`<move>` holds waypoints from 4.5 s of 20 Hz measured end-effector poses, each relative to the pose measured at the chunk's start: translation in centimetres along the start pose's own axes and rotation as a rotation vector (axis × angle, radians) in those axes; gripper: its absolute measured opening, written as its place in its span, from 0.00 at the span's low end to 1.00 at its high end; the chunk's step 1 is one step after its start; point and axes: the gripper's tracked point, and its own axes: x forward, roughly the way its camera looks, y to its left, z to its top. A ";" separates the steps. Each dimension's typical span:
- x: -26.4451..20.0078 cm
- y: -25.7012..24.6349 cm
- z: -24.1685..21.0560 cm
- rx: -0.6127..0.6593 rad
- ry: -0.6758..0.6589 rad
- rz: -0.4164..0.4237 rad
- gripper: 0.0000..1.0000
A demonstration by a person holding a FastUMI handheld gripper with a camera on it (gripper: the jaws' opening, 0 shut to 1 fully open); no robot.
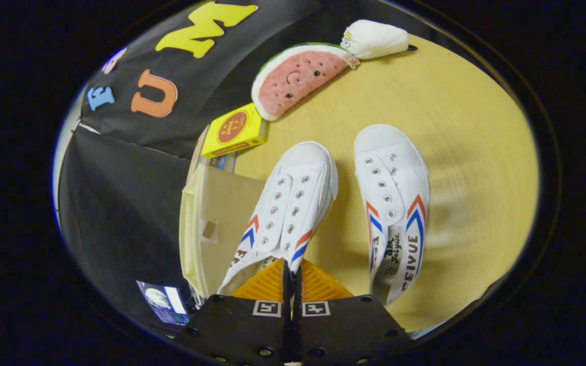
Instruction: Open the storage box then place both shoes into the box .Put the left shoe in first, then the right shoe, with the right side of both shoes facing outward in a uniform manner.
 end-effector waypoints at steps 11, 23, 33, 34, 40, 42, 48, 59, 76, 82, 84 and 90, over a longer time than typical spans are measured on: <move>-1.3 17.5 -2.0 -0.206 -0.048 0.068 0.00; 13.9 21.1 -6.1 -0.226 0.086 -0.151 0.00; 20.2 19.6 -6.9 -0.320 0.083 -0.341 0.00; 20.6 19.2 -7.1 -0.317 0.091 -0.359 0.00; 22.0 17.5 -7.6 -0.288 0.145 -0.400 0.06; 20.7 18.1 -7.9 -0.292 0.169 -0.358 0.27; 12.0 20.4 -8.2 -0.429 0.138 -0.274 0.88; -1.5 8.4 -3.2 -0.391 0.003 -0.336 0.95; -3.1 -14.5 2.6 -0.358 0.098 -0.759 0.95; -2.6 -15.5 3.6 -0.436 0.137 -0.910 0.91; -2.3 -15.5 3.6 -0.417 0.138 -0.917 0.93; -3.7 -15.3 4.1 -0.414 0.116 -0.985 0.87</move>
